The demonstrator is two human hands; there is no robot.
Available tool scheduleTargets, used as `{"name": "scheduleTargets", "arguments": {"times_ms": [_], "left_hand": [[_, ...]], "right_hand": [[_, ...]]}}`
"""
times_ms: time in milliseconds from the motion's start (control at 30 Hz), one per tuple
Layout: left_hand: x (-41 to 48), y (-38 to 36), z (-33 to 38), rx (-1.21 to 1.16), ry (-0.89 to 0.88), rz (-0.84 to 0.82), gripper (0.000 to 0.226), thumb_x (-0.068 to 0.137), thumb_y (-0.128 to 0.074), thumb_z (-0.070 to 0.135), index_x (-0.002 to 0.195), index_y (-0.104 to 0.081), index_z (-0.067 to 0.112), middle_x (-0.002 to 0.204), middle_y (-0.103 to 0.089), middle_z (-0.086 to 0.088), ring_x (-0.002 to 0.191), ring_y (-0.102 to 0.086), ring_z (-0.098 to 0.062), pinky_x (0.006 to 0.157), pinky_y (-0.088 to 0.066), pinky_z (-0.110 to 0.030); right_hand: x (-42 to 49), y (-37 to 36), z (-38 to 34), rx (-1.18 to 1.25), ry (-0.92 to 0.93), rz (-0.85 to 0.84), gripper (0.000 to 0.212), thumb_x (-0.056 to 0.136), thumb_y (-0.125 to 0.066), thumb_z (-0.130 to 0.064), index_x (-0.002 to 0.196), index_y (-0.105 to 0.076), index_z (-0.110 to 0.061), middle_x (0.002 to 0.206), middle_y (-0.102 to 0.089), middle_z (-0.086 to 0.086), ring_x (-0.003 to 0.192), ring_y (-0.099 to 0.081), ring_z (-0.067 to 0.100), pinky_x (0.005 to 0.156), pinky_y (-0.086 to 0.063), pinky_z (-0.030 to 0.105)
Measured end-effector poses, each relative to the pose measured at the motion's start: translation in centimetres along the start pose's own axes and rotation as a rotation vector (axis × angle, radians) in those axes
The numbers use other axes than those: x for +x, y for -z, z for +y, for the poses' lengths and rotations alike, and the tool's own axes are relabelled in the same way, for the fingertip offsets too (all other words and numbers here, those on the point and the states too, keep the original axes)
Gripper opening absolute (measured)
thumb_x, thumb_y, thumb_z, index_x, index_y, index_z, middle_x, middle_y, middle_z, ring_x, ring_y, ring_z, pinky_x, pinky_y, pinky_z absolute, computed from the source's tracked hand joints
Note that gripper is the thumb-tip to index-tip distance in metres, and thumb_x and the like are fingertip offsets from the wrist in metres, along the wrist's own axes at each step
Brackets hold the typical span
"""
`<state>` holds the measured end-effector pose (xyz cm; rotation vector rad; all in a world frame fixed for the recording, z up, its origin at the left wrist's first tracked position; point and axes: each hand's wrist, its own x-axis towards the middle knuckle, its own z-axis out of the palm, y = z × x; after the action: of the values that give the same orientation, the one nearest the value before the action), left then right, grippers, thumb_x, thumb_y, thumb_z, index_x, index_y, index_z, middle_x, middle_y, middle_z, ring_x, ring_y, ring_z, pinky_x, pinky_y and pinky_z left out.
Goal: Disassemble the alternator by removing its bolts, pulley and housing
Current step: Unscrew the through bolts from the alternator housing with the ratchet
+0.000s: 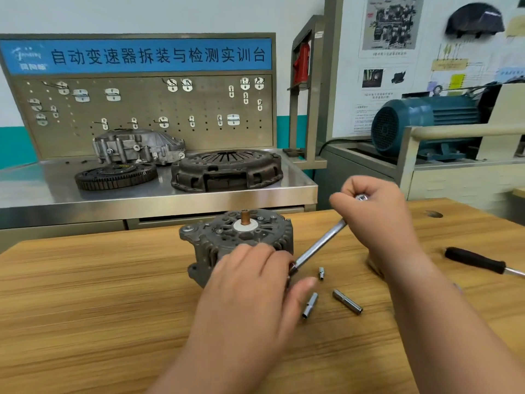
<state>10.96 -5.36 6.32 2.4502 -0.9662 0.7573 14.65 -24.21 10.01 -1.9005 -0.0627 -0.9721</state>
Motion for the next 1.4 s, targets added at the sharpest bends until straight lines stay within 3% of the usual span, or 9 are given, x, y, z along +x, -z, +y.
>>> {"name": "scheduleTargets", "arguments": {"times_ms": [100,200,367,467,567,667,833,933,1400], "left_hand": [[1.0,-0.3,2.1,0.048,0.042,-0.081,0.029,0.095,-0.03,0.038,0.072,-0.044,0.029,0.062,-0.051,0.013,0.05,-0.044,-0.005,0.044,-0.024,-0.015],[1.4,-1.3,2.5,-0.025,0.109,-0.06,0.031,0.096,-0.014,0.045,0.071,-0.024,0.031,0.069,-0.043,0.013,0.061,-0.042,-0.006,0.053,-0.032,-0.018],[1.1,-1.1,3.2,-0.351,0.243,-0.103,0.047,0.078,-0.013,0.06,0.071,-0.041,0.023,0.061,-0.049,0.006,0.066,-0.049,-0.008,0.057,-0.034,-0.023],[-0.6,-1.5,2.4,-0.553,0.373,-0.168,0.047,0.075,-0.027,0.063,0.073,-0.049,0.022,0.057,-0.051,0.009,0.053,-0.047,-0.003,0.051,-0.033,-0.016],[-1.2,-3.5,1.9,-0.46,0.414,-0.357,0.019,0.089,-0.038,0.056,0.082,-0.051,0.044,0.072,-0.059,0.021,0.069,-0.055,0.006,0.063,-0.041,-0.011],[0.6,-7.2,1.7,-0.312,0.409,-0.439,0.018,0.093,-0.051,0.05,0.082,-0.055,0.035,0.074,-0.058,0.013,0.07,-0.053,0.003,0.062,-0.04,-0.013],[3.4,-11.9,0.9,-0.106,0.352,-0.365,0.016,0.091,-0.059,0.045,0.09,-0.058,0.029,0.086,-0.06,0.012,0.085,-0.056,-0.01,0.071,-0.045,-0.028],[3.6,-13.6,1.3,-0.019,0.262,-0.355,0.02,0.09,-0.059,0.046,0.104,-0.062,0.032,0.102,-0.059,0.01,0.101,-0.055,-0.014,0.077,-0.042,-0.027],[2.5,-13.2,1.0,-0.072,0.192,-0.29,0.029,0.093,-0.056,0.042,0.12,-0.059,0.033,0.116,-0.057,0.016,0.117,-0.043,-0.007,0.091,-0.029,-0.017]], "right_hand": [[0.6,0.9,-0.2,0.02,0.017,-0.047,0.027,0.071,-0.06,0.001,0.053,-0.042,-0.007,0.048,-0.036,-0.006,0.05,-0.032,0.007,0.05,-0.032,0.023],[1.3,2.0,-0.1,0.026,0.037,-0.086,0.029,0.07,-0.06,0.002,0.052,-0.041,-0.01,0.044,-0.035,-0.012,0.046,-0.031,0.003,0.045,-0.03,0.015],[2.2,2.2,-0.1,0.041,0.081,-0.185,0.032,0.071,-0.058,0.005,0.051,-0.041,-0.015,0.041,-0.035,-0.013,0.041,-0.032,0.0,0.042,-0.029,0.005],[3.7,5.3,1.5,0.089,-0.021,0.013,0.032,0.071,-0.055,0.003,0.051,-0.039,-0.017,0.039,-0.034,-0.014,0.039,-0.031,-0.001,0.038,-0.029,0.009],[4.2,8.4,2.6,0.2,-0.084,0.129,0.025,0.061,-0.054,-0.006,0.045,-0.041,-0.019,0.039,-0.033,-0.014,0.037,-0.03,0.003,0.038,-0.027,0.013],[4.3,7.4,2.2,0.238,-0.081,0.043,0.021,0.058,-0.054,-0.012,0.041,-0.044,-0.021,0.039,-0.033,-0.015,0.036,-0.029,0.003,0.036,-0.027,0.011],[4.3,8.1,2.7,0.183,-0.137,0.043,0.031,0.065,-0.059,-0.01,0.043,-0.04,-0.02,0.044,-0.031,-0.008,0.043,-0.026,0.011,0.039,-0.025,0.015],[4.4,9.3,3.8,0.186,-0.184,0.077,0.036,0.074,-0.059,-0.004,0.049,-0.038,-0.02,0.05,-0.031,0.0,0.042,-0.024,0.013,0.042,-0.019,0.019],[4.3,9.7,4.0,0.205,-0.251,0.043,0.038,0.08,-0.066,-0.005,0.052,-0.041,-0.015,0.045,-0.033,0.0,0.034,-0.024,0.01,0.041,-0.019,0.017]]}}
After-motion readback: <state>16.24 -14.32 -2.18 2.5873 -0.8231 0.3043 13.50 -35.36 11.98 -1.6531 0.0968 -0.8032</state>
